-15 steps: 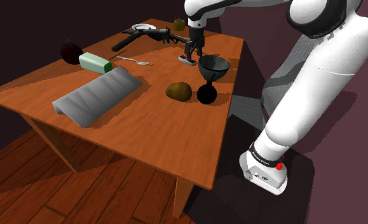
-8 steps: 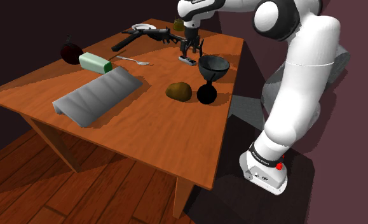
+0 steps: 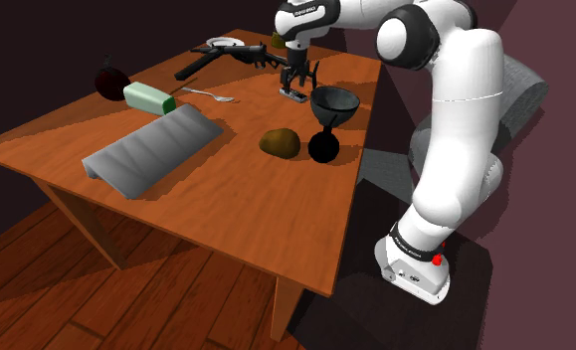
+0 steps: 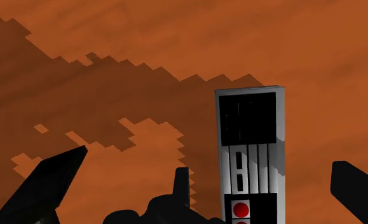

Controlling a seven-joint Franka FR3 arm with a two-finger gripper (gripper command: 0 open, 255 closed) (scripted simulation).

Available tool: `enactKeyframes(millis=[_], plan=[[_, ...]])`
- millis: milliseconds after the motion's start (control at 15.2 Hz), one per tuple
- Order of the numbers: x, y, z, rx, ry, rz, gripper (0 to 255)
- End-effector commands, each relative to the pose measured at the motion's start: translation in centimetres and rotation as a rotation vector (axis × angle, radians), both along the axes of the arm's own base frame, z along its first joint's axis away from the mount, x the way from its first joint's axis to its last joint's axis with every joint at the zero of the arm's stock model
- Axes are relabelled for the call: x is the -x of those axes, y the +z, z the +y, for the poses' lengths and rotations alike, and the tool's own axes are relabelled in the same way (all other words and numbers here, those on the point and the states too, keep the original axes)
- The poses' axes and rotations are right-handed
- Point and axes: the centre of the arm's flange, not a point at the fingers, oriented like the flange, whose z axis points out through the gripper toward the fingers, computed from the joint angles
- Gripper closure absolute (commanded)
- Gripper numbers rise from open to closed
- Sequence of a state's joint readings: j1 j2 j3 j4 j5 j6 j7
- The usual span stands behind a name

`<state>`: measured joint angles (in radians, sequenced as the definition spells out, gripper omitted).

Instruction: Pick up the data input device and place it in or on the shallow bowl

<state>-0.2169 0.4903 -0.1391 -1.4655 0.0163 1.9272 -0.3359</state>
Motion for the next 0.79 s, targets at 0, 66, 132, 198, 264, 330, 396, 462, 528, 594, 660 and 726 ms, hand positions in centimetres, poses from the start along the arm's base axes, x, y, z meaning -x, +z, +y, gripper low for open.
enactKeyframes(millis=[0,66,132,198,264,330,396,462,528,594,660,726], plan=[[0.09,-1.03,-0.01,0.0,0.0,0.0,0],[0.12,-1.86,-0.05,0.0,0.0,0.0,0],[0.13,-1.86,-0.04,0.0,0.0,0.0,0],[0.12,-1.86,-0.05,0.0,0.0,0.0,0],[0.12,-1.86,-0.05,0.0,0.0,0.0,0],[0.12,-1.86,-0.05,0.0,0.0,0.0,0],[0.12,-1.86,-0.05,0.0,0.0,0.0,0],[0.12,-1.86,-0.05,0.0,0.0,0.0,0],[0.12,-1.86,-0.05,0.0,0.0,0.0,0],[0.12,-1.86,-0.05,0.0,0.0,0.0,0],[0.12,-1.86,-0.05,0.0,0.0,0.0,255],[0.12,-1.86,-0.05,0.0,0.0,0.0,255]])
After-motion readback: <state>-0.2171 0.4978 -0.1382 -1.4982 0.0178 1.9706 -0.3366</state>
